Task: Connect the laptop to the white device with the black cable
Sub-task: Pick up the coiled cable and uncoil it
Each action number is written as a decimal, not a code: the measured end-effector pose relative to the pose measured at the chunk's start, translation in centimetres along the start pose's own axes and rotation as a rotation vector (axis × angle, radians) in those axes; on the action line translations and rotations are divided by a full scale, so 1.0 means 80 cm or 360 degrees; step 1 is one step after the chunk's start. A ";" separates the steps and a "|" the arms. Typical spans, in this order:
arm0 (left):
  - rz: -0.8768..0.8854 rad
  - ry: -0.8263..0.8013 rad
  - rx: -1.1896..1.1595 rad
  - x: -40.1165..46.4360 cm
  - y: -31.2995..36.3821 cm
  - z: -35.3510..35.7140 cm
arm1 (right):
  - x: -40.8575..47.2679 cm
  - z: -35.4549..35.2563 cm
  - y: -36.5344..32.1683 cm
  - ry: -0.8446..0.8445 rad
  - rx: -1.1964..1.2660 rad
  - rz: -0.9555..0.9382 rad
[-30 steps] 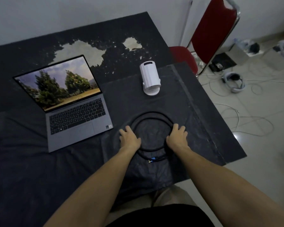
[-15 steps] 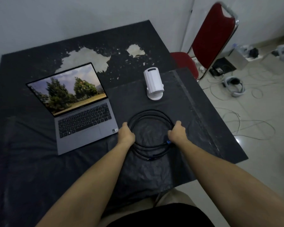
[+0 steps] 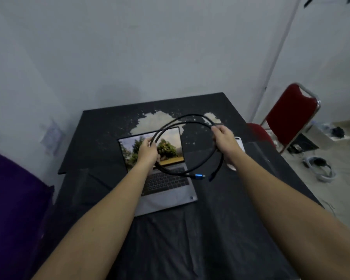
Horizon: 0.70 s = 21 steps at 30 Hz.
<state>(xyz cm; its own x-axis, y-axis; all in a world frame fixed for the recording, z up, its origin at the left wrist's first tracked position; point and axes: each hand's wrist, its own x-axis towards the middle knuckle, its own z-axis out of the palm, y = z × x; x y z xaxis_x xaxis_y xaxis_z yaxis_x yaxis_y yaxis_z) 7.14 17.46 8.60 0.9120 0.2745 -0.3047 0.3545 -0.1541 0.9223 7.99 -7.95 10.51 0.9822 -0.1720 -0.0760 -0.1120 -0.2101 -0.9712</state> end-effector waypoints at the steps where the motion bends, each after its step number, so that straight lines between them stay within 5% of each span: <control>1: 0.0044 0.0026 -0.0045 0.004 0.015 -0.023 | 0.003 0.016 -0.024 -0.0014 0.0004 -0.0073; 9: 0.0278 0.0181 -0.0385 0.073 0.084 -0.178 | 0.038 0.113 -0.168 -0.0448 0.0281 -0.0104; 21: 0.0226 0.0343 -0.0115 0.173 0.061 -0.291 | 0.186 0.244 -0.189 -0.0287 -0.0735 -0.0763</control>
<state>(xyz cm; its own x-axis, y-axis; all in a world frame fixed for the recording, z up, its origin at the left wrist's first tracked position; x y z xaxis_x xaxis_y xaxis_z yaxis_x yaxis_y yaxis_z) 16.67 42.60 14.46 0.8840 0.4517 -0.1205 0.2033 -0.1393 0.9692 27.22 11.47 19.66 0.9447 0.1968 0.2625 0.3273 -0.6183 -0.7146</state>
